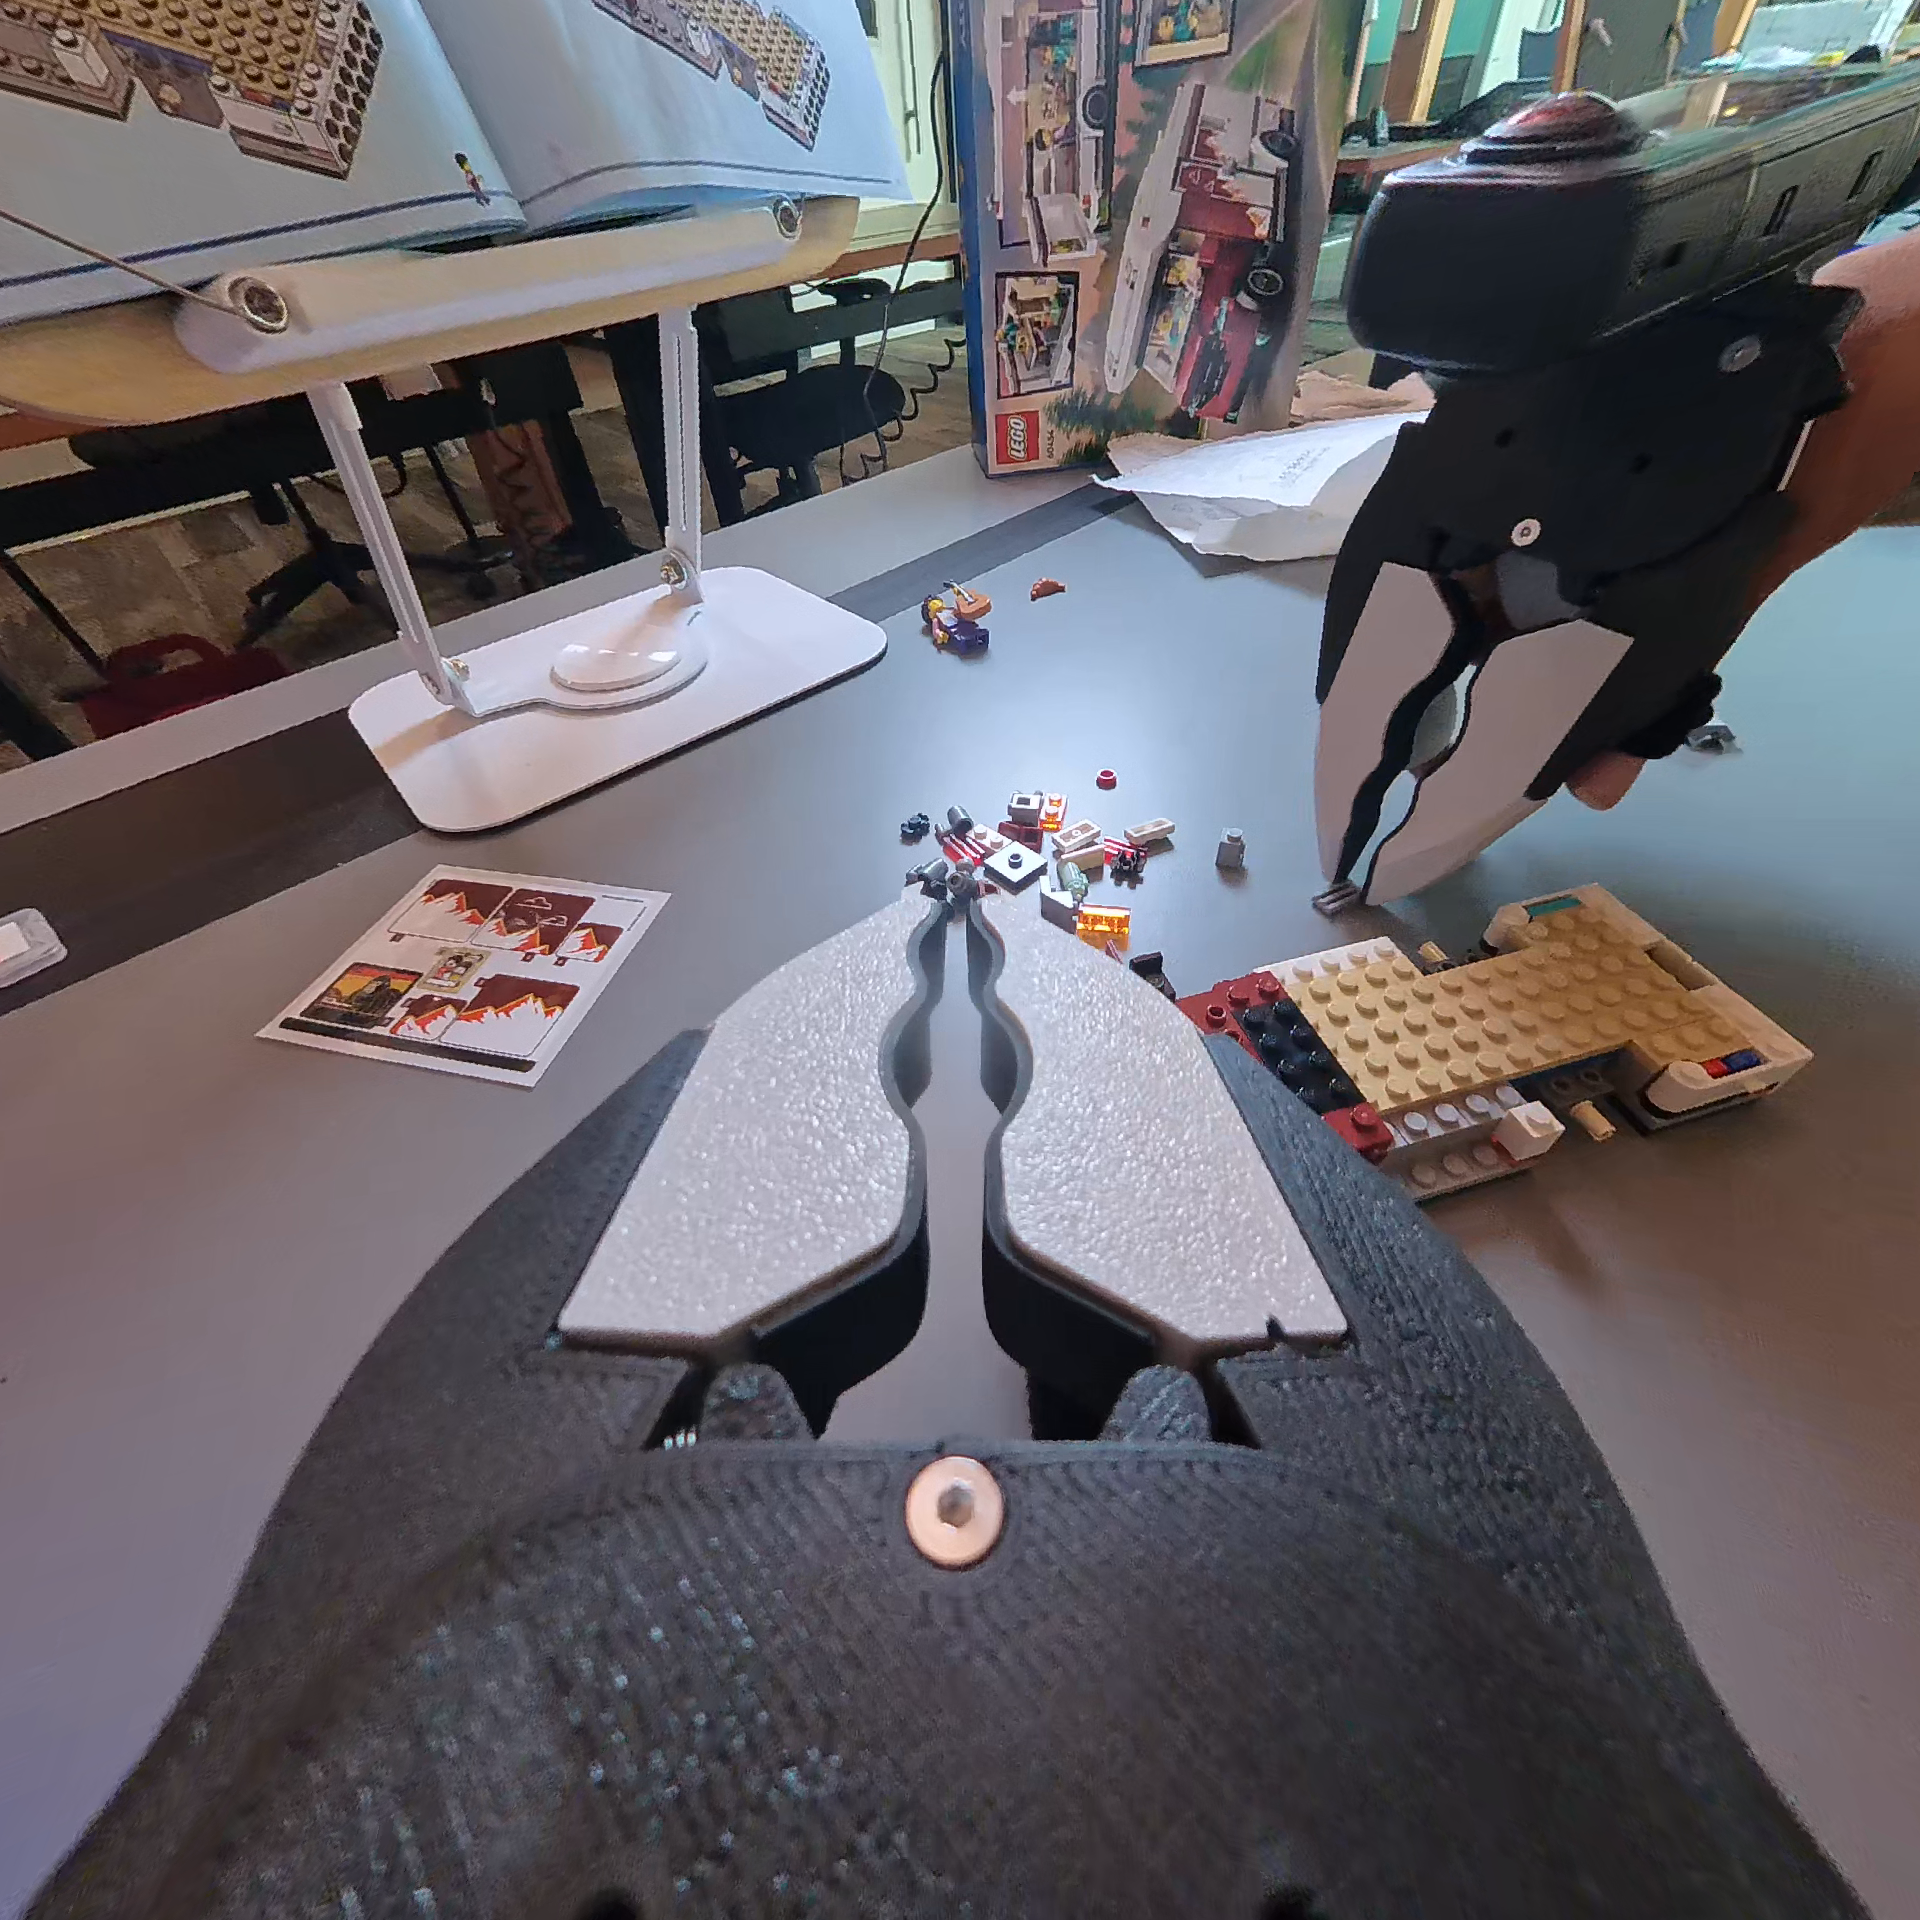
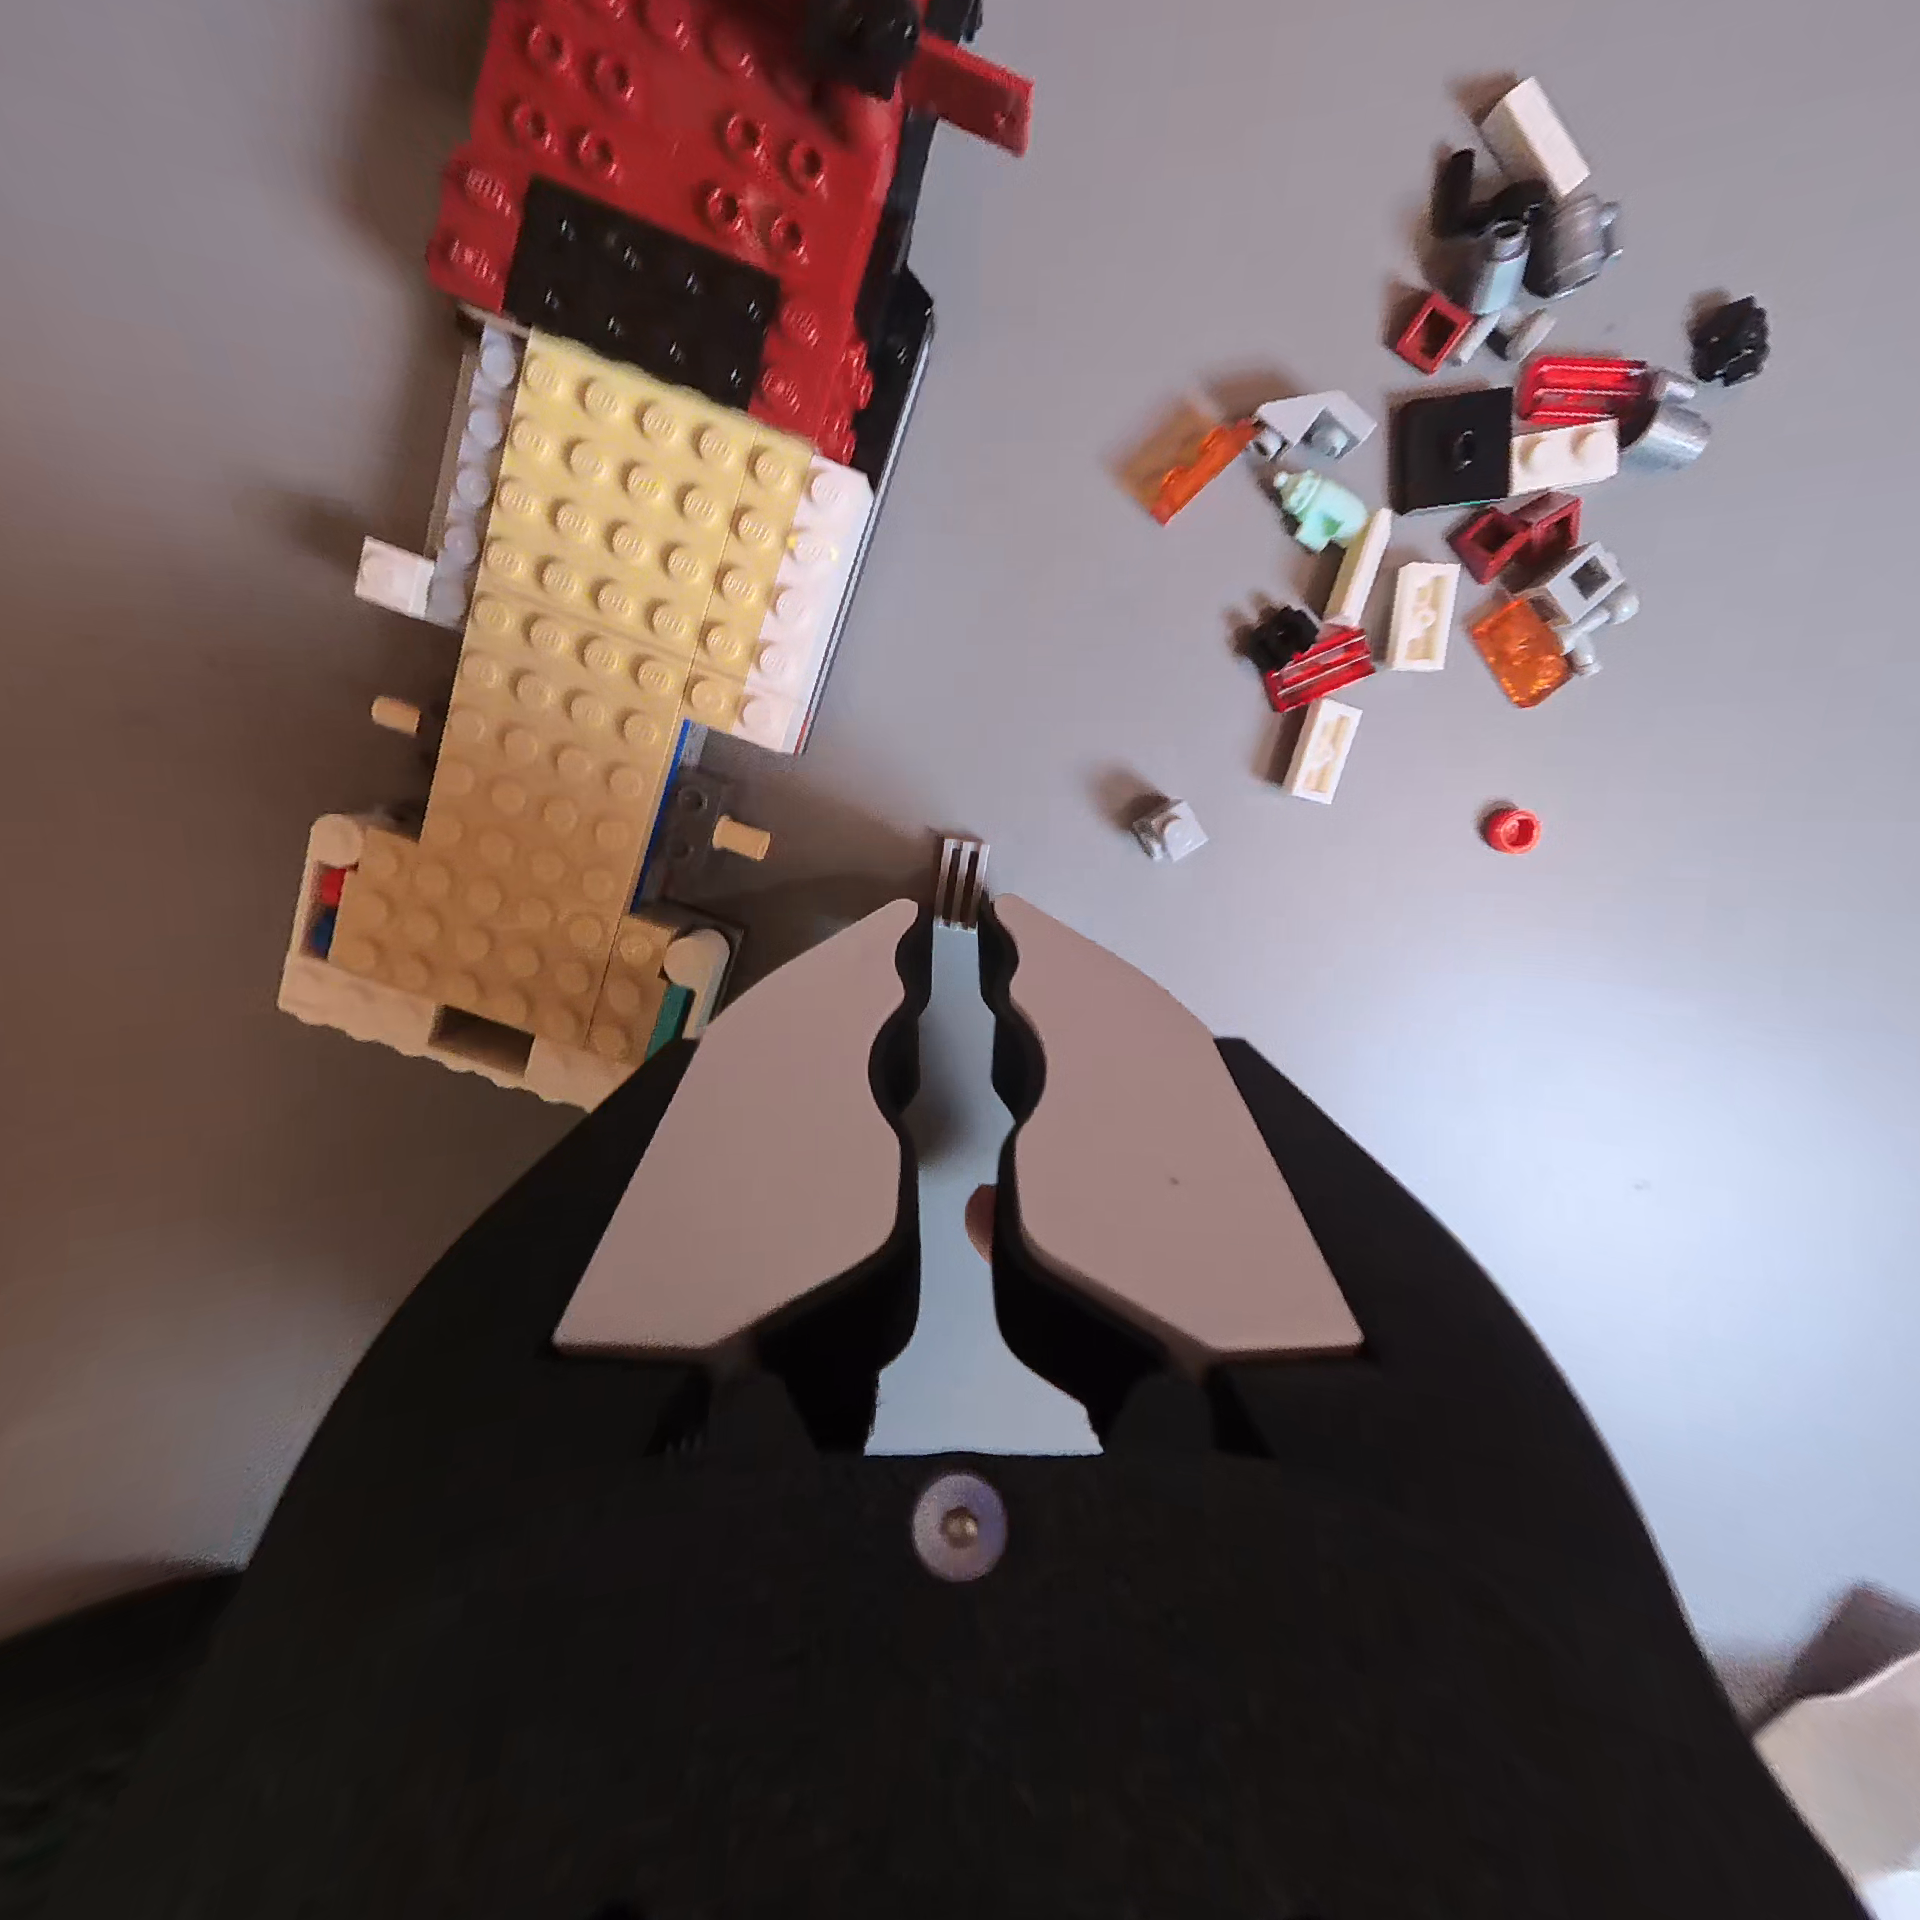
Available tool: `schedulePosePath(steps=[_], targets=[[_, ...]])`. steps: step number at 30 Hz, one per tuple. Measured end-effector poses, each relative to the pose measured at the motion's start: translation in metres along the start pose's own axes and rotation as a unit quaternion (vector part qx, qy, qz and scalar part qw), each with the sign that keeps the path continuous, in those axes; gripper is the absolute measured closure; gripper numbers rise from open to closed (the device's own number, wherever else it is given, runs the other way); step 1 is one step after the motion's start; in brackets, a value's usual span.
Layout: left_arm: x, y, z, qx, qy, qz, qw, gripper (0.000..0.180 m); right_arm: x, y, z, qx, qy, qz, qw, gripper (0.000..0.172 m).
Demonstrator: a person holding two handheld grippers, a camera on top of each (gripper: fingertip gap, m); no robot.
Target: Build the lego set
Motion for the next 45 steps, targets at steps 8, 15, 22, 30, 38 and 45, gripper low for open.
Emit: schedulePosePath(steps=[8, 15, 22, 30, 38, 45], targets=[[0.0, 0.0, -0.002, 0.005, -0.005, 0.005, 1.0, 0.177, -0.002, 0.001, -0.002, 0.012, 0.034, 0.017, 0.999, 0.158], [0.0, -0.001, -0.002, 0.005, -0.003, 0.001, 1.0, 0.177, 0.001, 0.003, -0.005, 0.005, 0.028, 0.037, 0.999, 0.149], [0.0, 0.0, -0.001, 0.001, -0.005, -0.001, 1.0, 0.177, 0.002, 0.005, -0.008, -0.003, 0.015, 0.049, 0.999, 0.147], [0.001, 0.001, 0.0, 0.0, -0.002, -0.001, 1.0, 0.177, 0.0, 0.001, -0.001, 0.001, 0.028, 0.046, 0.999, 0.152], [0.003, 0.0, -0.002, 0.003, 0.0, 0.0, 1.0, 0.177, -0.01, -0.002, 0.006, 0.023, 0.13, 0.019, 0.991, 0.169], [0.004, 0.0, -0.002, 0.001, 0.008, -0.006, 1.0, 0.177, -0.013, 0.008, 0.01, -0.031, 0.121, 0.009, 0.992, 0.158]])
Point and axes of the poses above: each gripper's, where its closed fingertips meet, y back along the fingers, z out of its top, x = y × z across the jaws, the point moved 5 cm from there along y, back along the fingers, and after that the axes turned 1 degree about y, right-handed, at the moved point
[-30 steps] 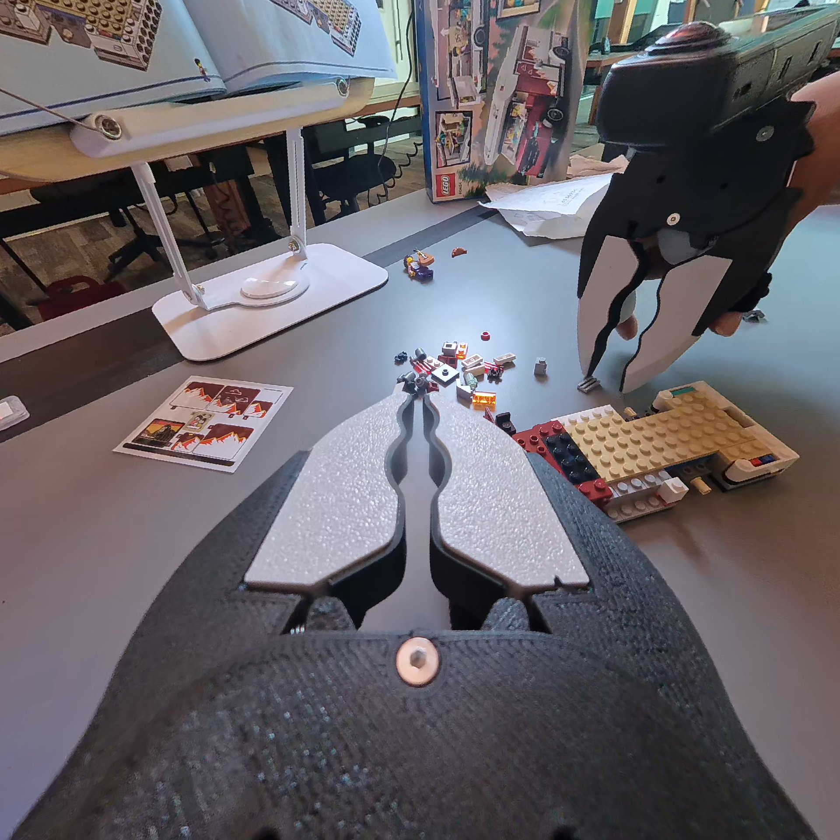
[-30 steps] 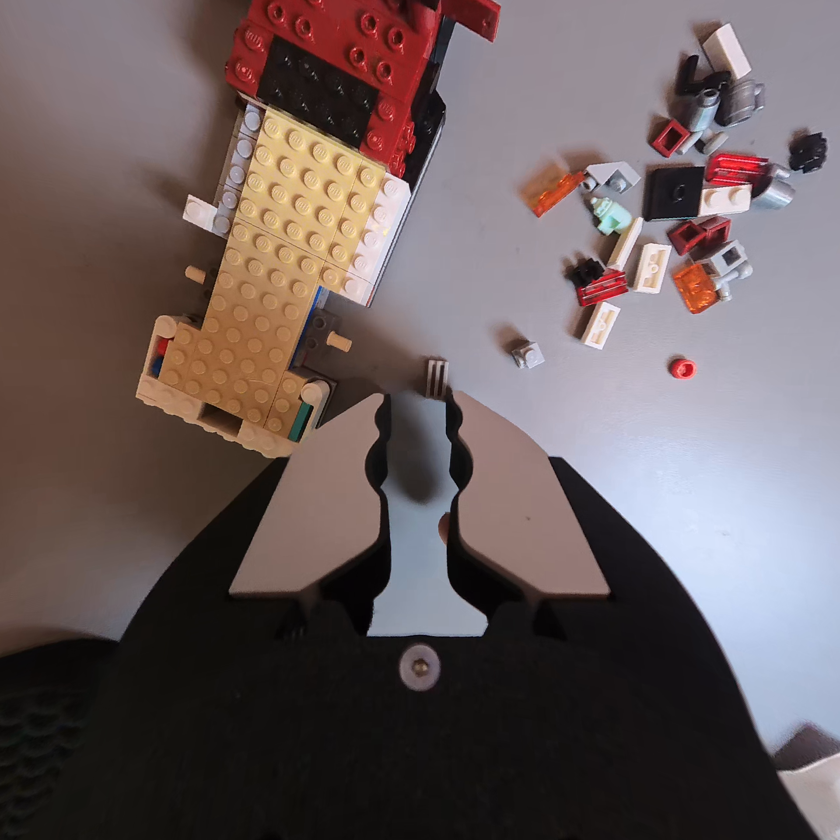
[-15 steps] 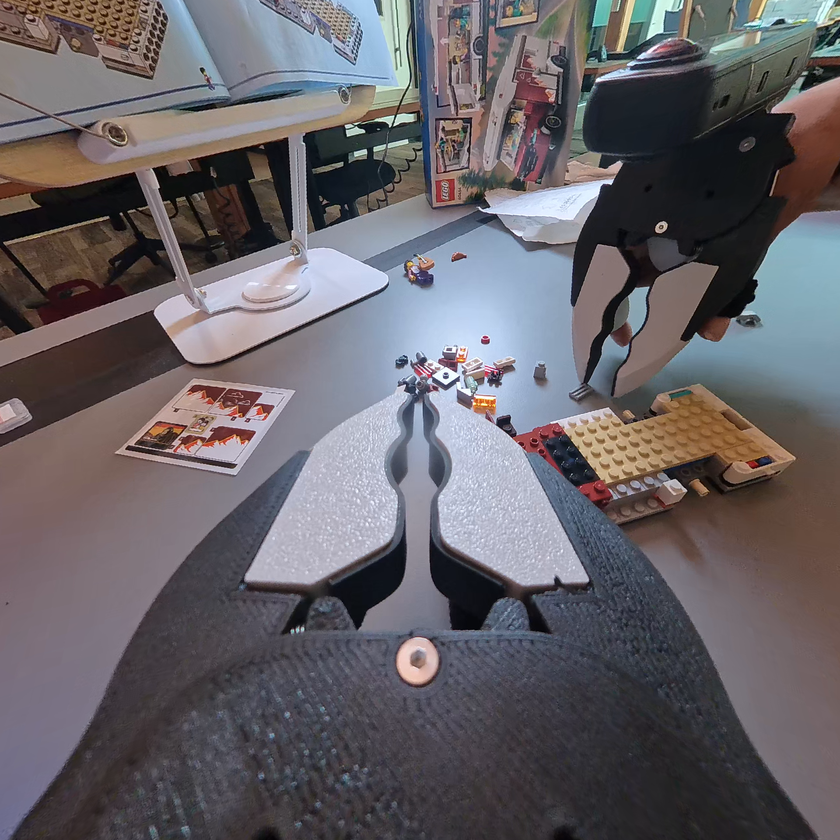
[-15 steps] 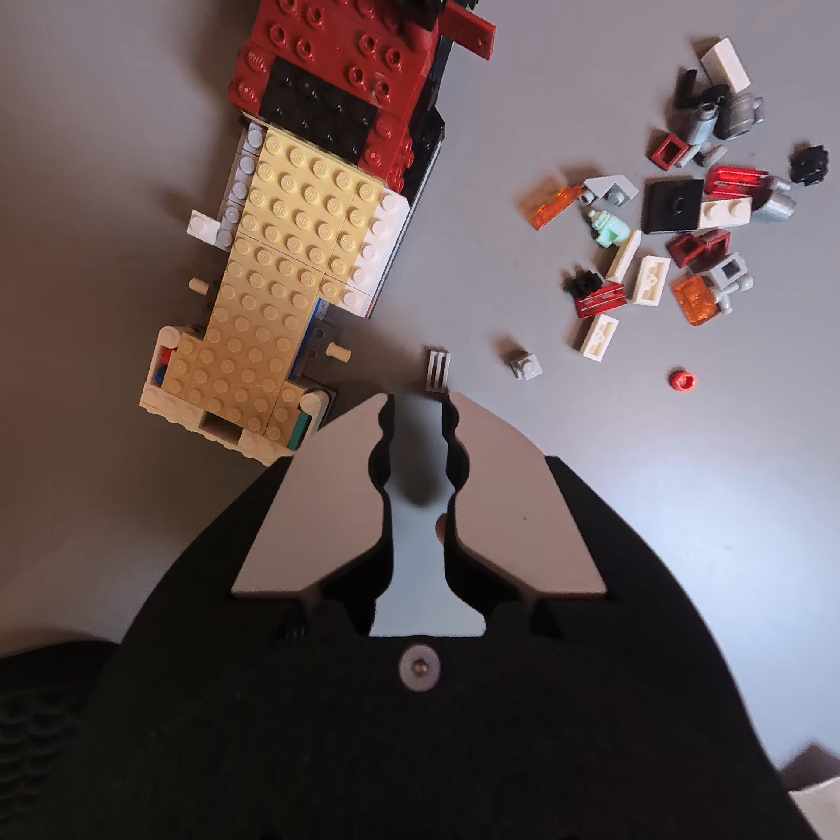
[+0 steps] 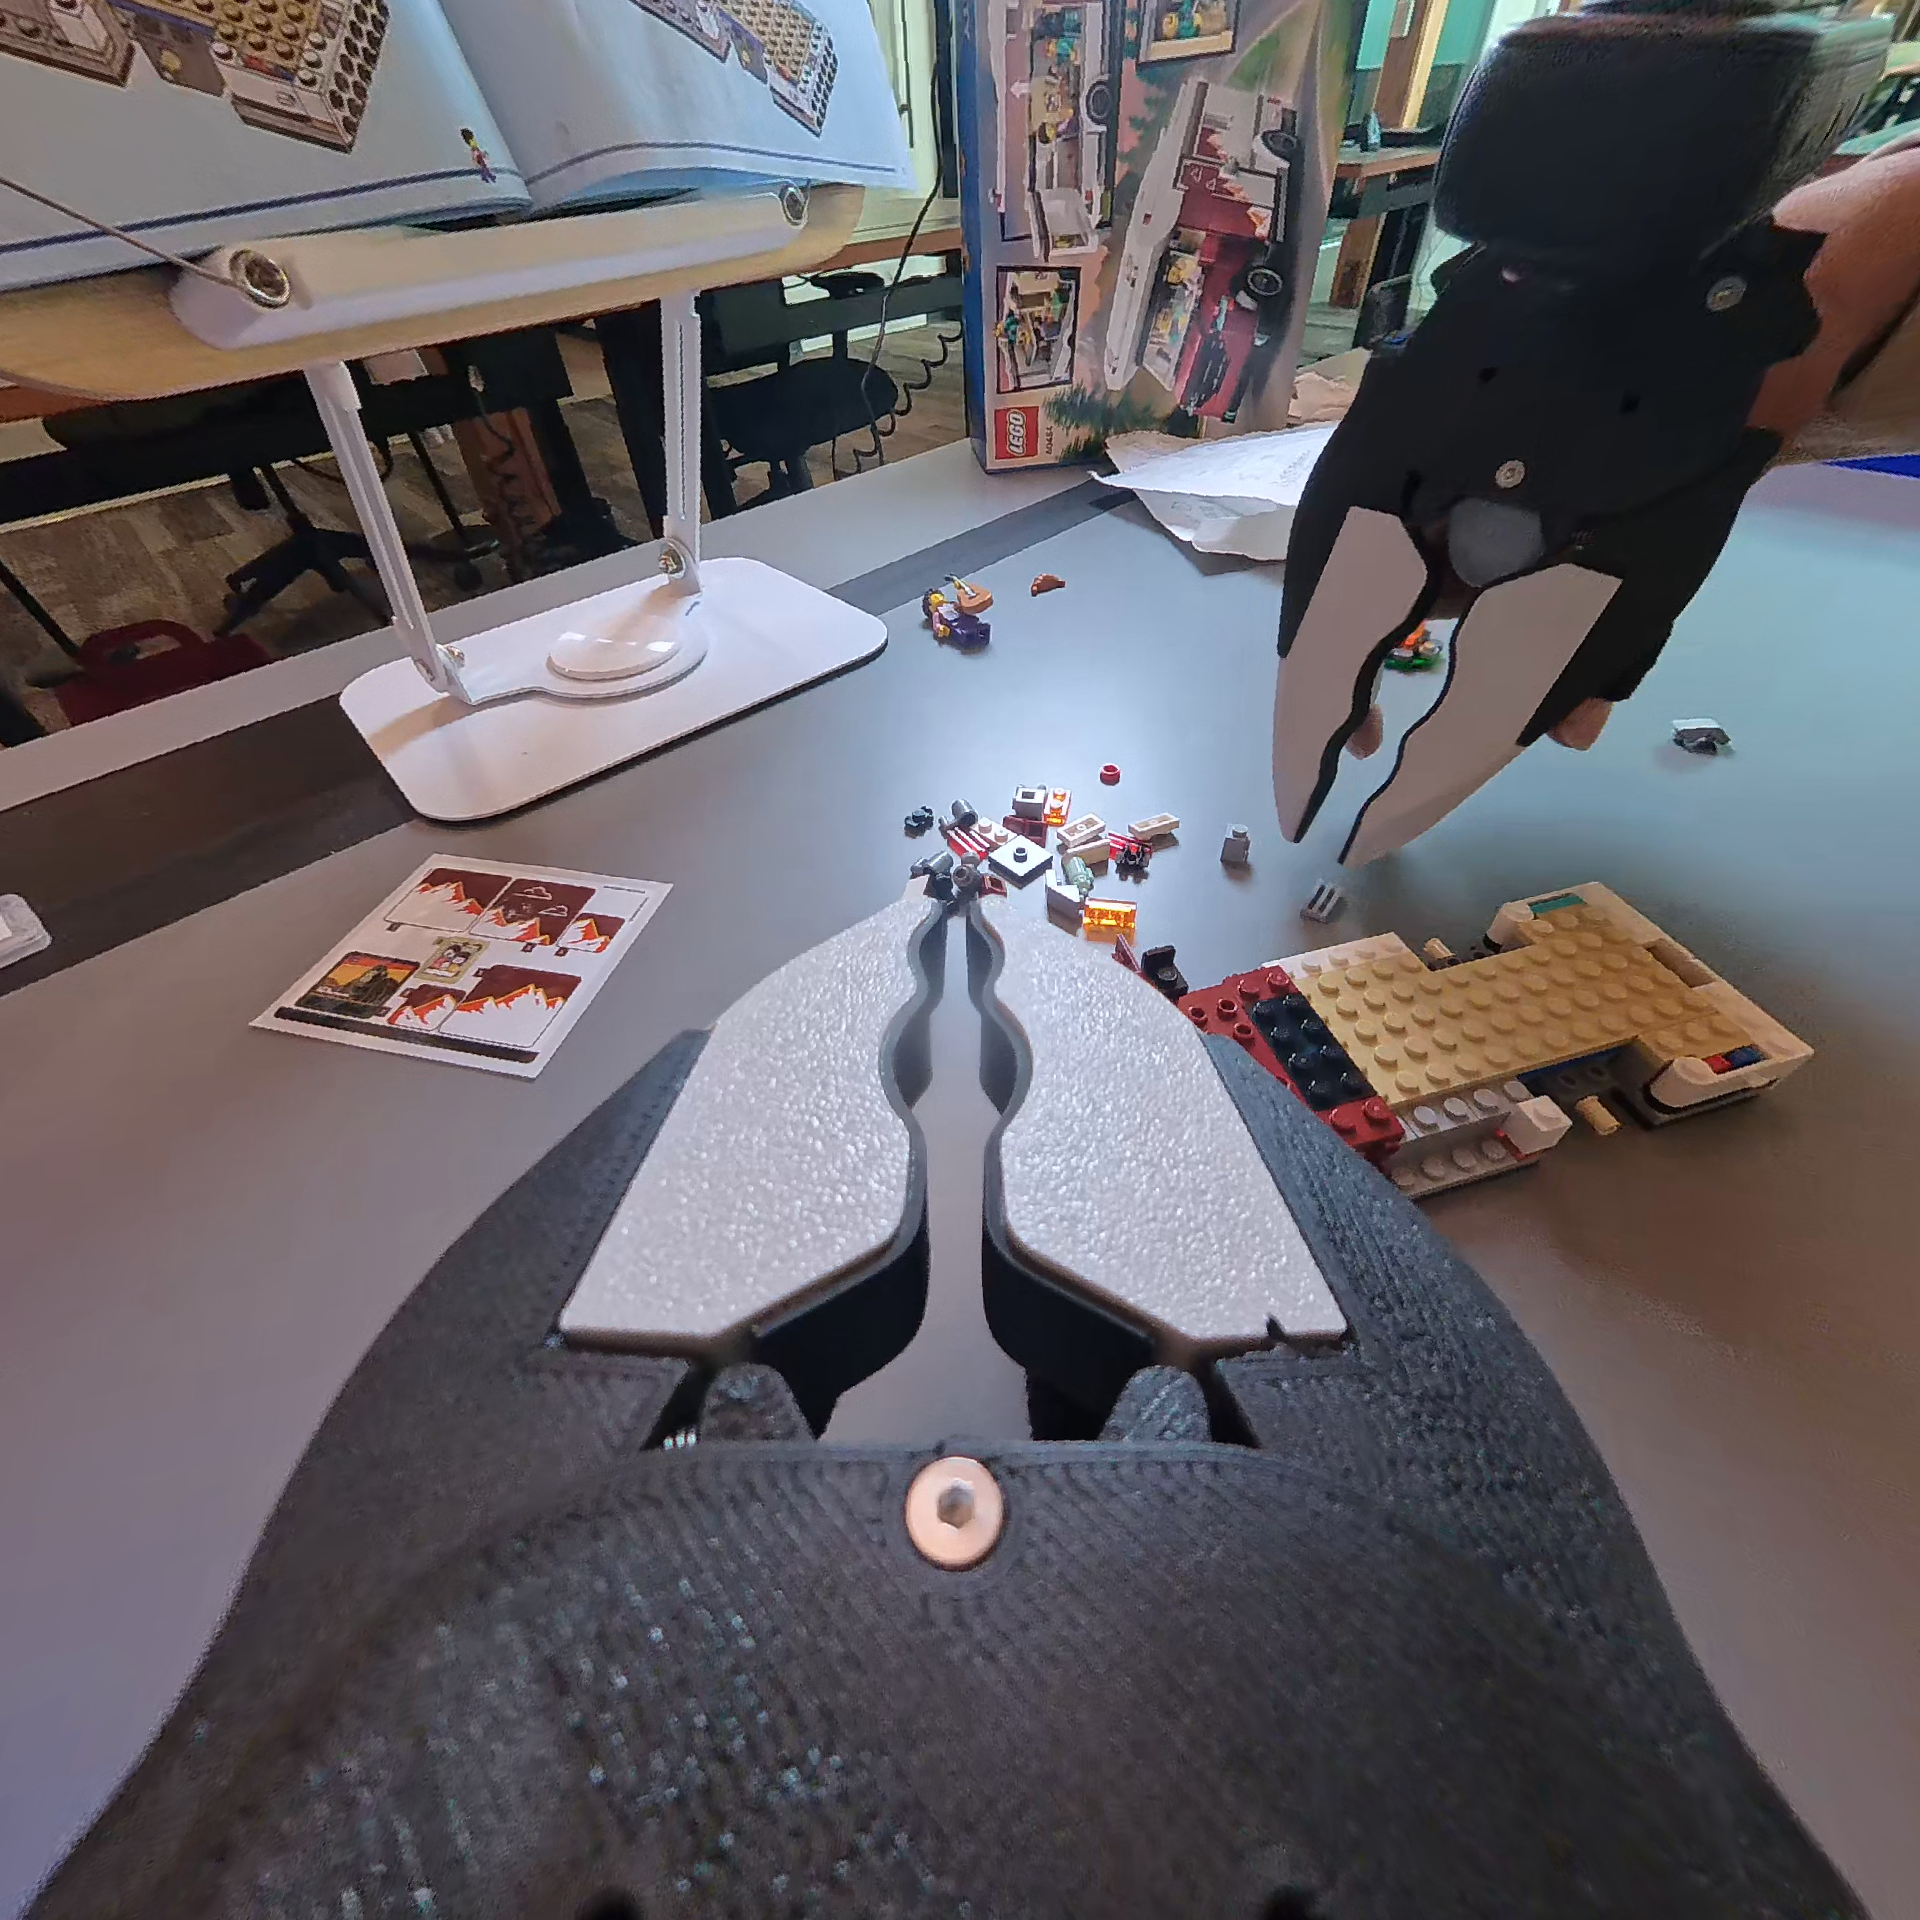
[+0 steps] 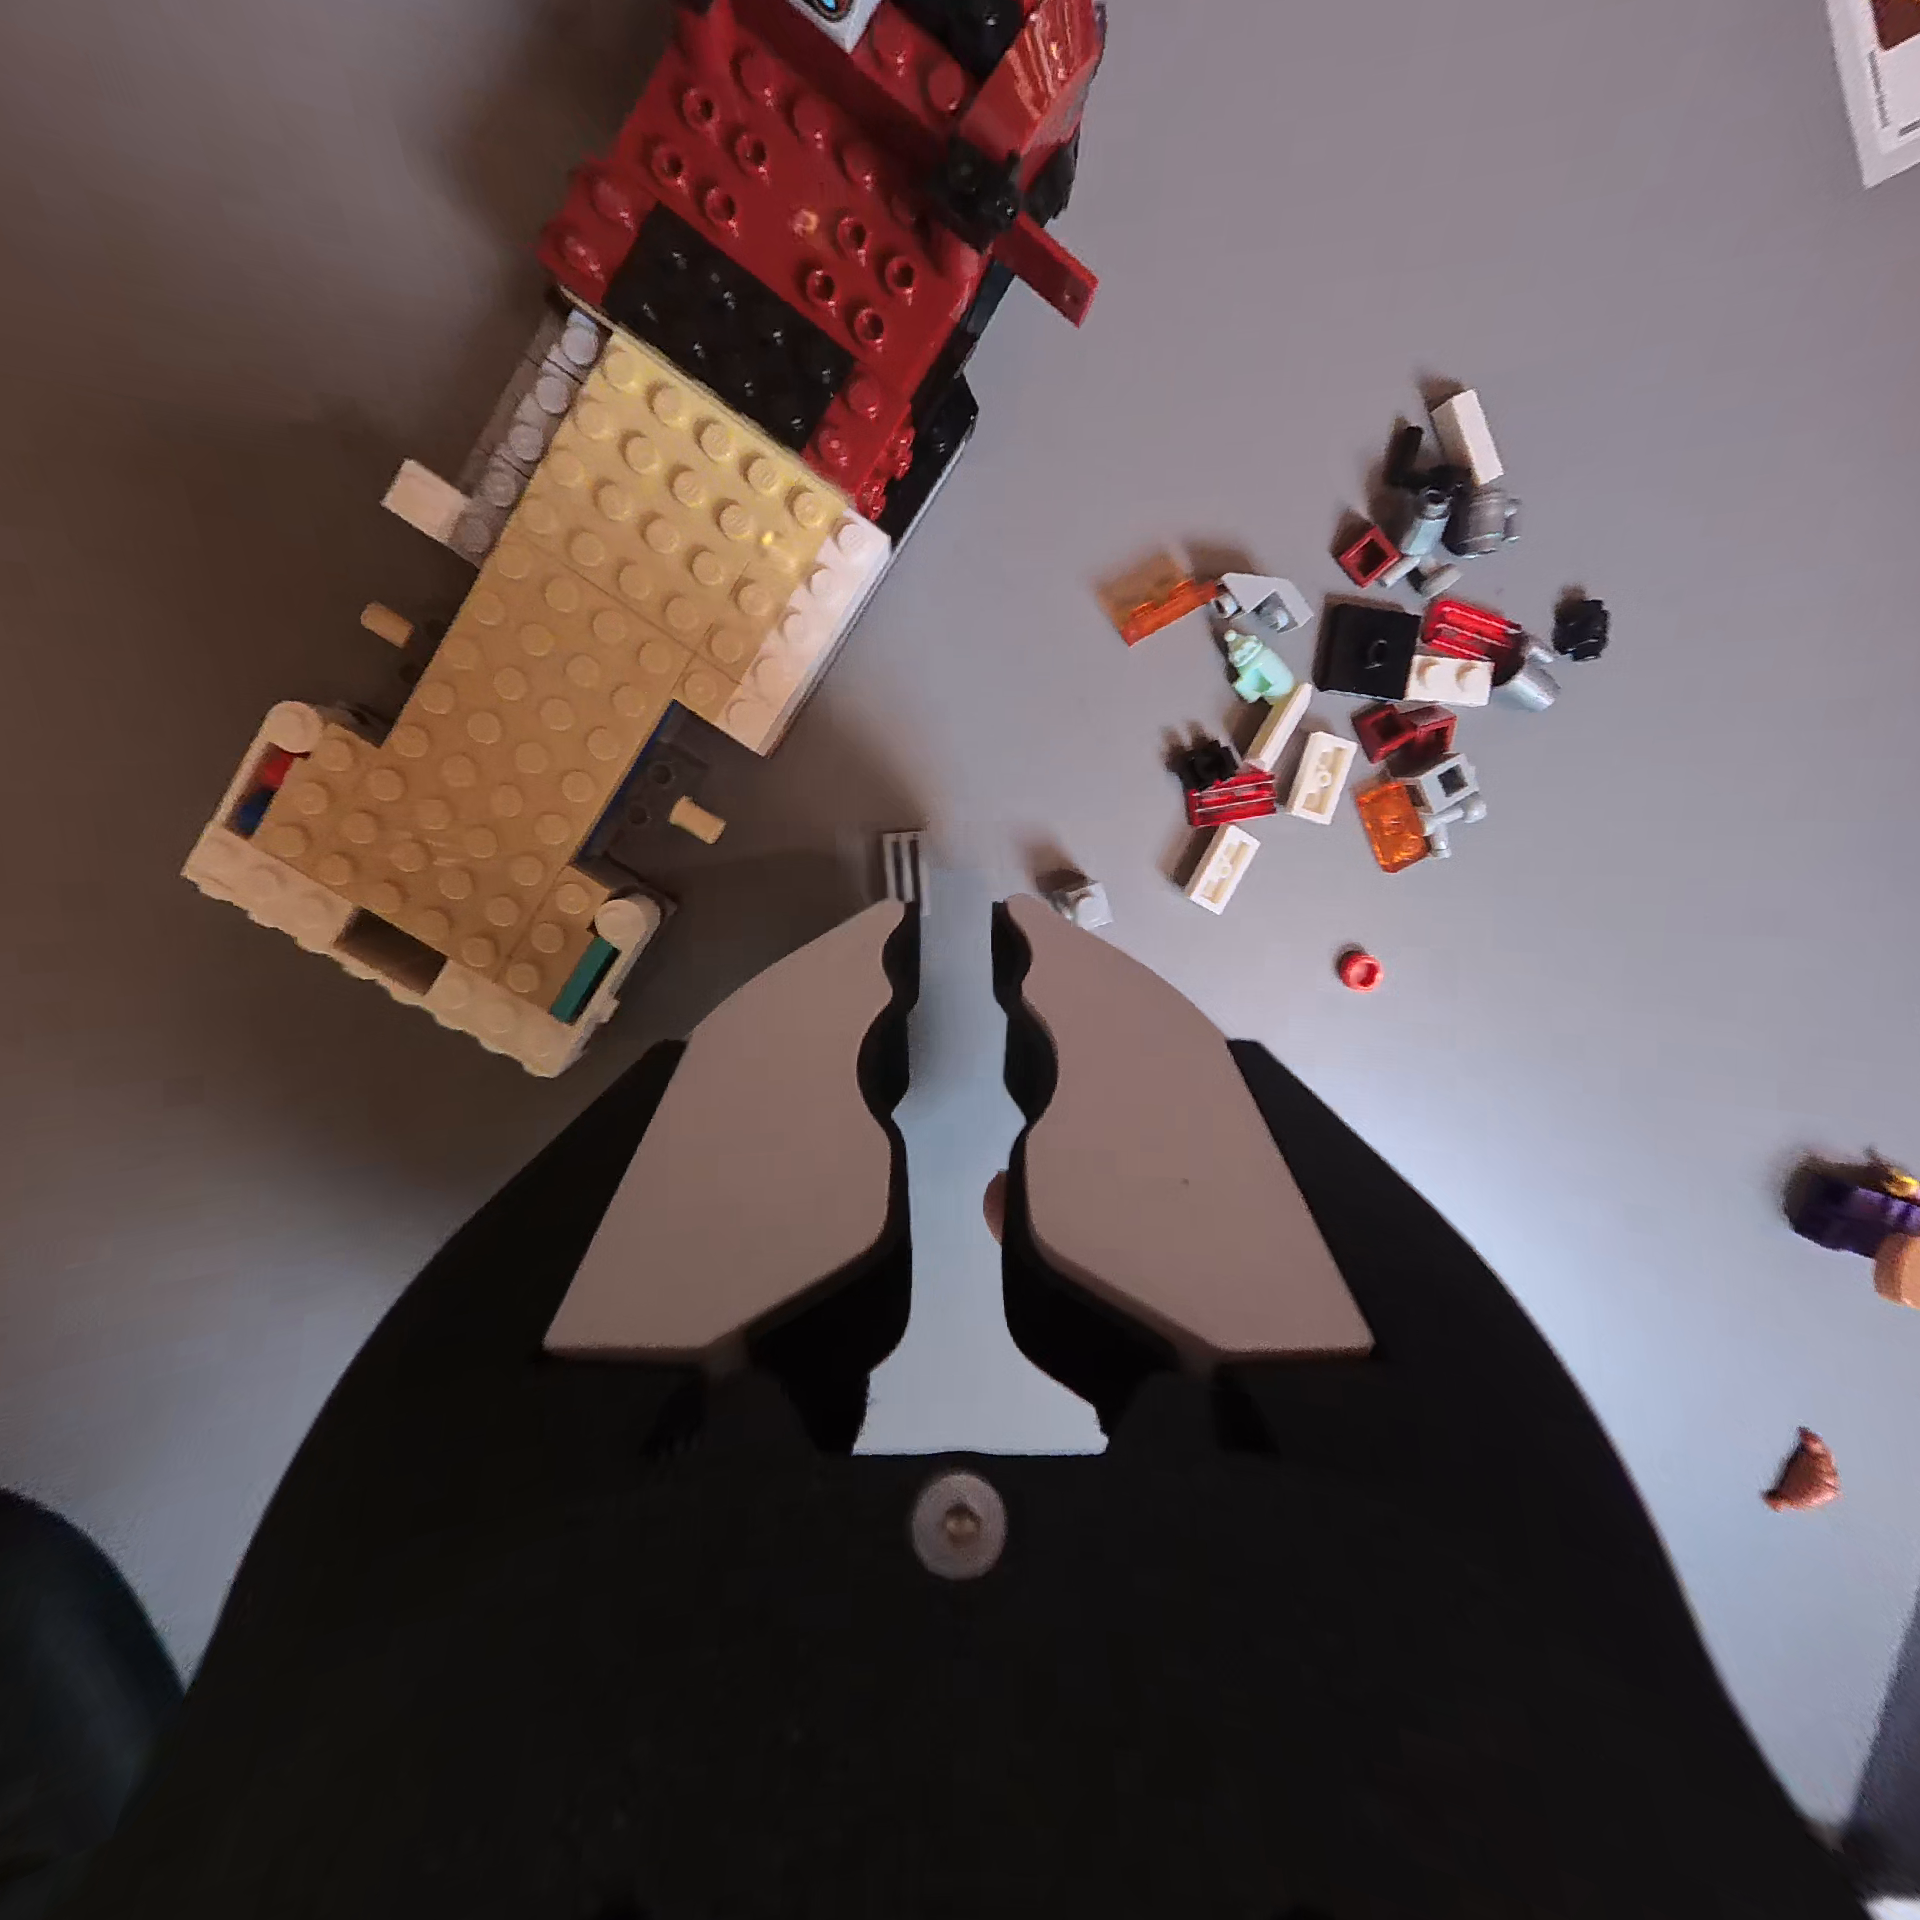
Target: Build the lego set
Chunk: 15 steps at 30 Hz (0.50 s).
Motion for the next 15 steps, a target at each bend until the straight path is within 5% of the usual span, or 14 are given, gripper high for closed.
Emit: schedulePosePath(steps=[15], targets=[[-0.014, -0.003, -0.004, 0.03, -0.024, -0.052, 0.998, 0.171, 0.004, -0.01, 0.013, -0.018, 0.016, 0.039, 0.999, 0.164]])
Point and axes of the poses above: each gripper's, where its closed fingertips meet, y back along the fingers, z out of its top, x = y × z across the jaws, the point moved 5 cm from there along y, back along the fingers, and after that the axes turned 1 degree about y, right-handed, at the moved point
